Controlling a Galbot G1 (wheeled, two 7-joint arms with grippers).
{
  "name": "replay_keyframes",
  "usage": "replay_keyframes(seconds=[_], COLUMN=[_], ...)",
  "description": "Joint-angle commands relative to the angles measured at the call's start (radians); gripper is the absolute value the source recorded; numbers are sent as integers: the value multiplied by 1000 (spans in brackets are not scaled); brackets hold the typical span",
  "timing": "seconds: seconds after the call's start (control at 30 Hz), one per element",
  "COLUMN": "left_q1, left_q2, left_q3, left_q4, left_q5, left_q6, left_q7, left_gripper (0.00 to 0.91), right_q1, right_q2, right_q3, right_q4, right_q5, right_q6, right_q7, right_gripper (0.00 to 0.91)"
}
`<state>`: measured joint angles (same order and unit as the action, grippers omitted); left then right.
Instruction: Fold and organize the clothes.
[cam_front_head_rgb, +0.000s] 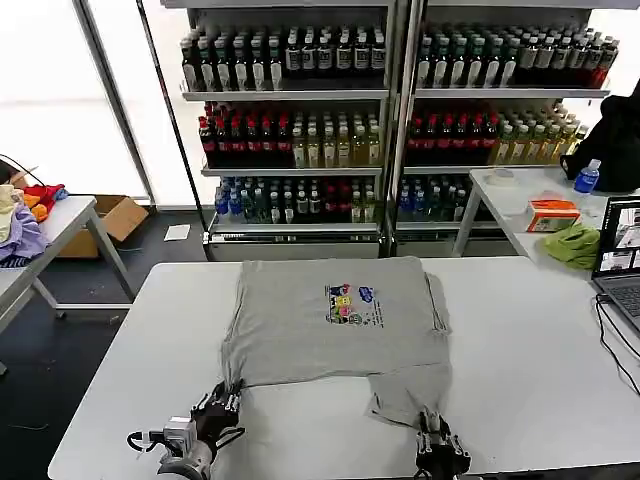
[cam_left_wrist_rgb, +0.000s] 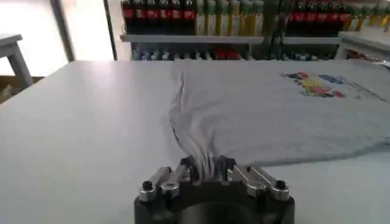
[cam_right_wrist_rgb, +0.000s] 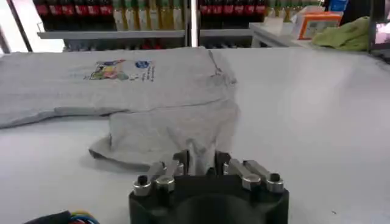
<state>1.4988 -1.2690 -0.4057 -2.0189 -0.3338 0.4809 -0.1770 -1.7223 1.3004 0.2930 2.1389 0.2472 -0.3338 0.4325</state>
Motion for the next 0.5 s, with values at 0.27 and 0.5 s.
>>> replay_keyframes(seconds=[0.27,0.5], left_q1=[-14,-92], left_q2=[-37,-51], left_q3=[-5,-24], left_q4=[-32,-48], left_q5=[-15,-62], left_q6=[-55,-67], left_q7=[9,10], left_gripper=[0,0], right_q1=[16,80], right_q2=[5,6], right_q3=[36,94], right_q4=[56,107], right_q5=[-3,1], right_q6=[37,66], right_q7=[-25,-67], right_gripper=[0,0])
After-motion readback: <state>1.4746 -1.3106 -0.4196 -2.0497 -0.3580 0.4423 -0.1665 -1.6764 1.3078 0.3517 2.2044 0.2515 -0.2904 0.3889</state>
